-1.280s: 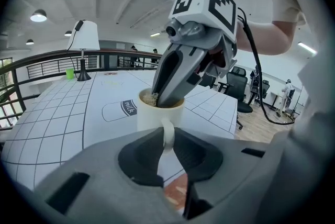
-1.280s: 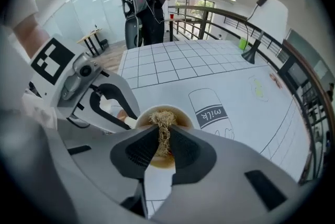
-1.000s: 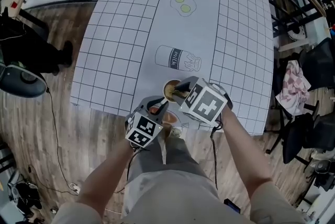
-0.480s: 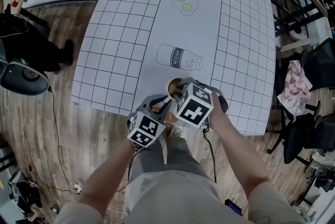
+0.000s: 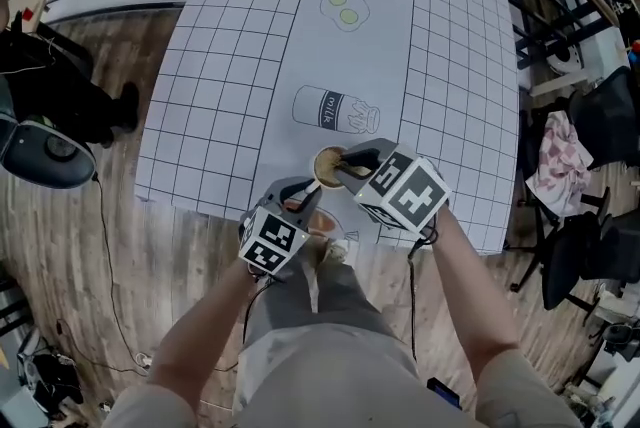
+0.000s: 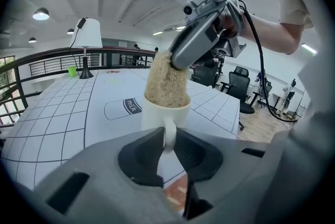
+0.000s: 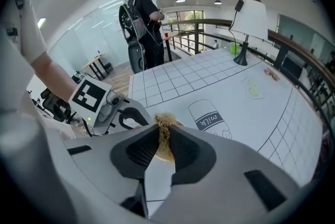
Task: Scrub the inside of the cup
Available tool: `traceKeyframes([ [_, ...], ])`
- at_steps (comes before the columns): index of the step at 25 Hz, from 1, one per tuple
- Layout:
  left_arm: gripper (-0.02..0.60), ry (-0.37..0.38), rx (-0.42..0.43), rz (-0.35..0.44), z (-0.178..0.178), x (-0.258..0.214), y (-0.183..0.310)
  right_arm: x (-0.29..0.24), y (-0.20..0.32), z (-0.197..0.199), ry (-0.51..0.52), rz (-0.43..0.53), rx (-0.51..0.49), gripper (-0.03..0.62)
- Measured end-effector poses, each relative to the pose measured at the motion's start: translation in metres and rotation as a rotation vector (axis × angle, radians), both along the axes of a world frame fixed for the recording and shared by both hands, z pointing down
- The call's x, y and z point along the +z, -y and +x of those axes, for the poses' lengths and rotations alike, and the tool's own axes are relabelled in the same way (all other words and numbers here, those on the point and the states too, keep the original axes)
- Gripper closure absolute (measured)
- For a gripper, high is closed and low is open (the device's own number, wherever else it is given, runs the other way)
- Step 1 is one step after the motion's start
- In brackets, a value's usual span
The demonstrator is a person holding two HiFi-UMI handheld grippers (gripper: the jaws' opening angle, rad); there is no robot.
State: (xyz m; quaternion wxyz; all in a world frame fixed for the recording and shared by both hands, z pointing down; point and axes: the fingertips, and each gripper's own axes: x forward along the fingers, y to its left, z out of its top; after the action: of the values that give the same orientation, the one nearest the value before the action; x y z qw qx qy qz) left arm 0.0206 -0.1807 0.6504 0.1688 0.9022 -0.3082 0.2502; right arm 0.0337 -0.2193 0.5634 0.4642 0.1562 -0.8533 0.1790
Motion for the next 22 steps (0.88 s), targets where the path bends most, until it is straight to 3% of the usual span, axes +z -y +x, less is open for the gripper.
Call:
traceKeyframes([
  [5, 0.511, -0.006, 0.012, 0.018, -0.003, -0.016, 0.000, -0.041, 0.010, 0.009, 0.102, 0.109, 0.099, 0.528],
  [12, 0.517, -0.037, -0.055, 0.091, -0.010, -0.071, -0.003, -0.080, 0.008, 0.028, 0.150, 0.222, 0.188, 0.526],
  [22, 0.555, -0.111, -0.095, 0.332, -0.021, -0.211, 0.018, -0.185, 0.001, 0.045, 0.313, 0.472, 0.280, 0.526],
])
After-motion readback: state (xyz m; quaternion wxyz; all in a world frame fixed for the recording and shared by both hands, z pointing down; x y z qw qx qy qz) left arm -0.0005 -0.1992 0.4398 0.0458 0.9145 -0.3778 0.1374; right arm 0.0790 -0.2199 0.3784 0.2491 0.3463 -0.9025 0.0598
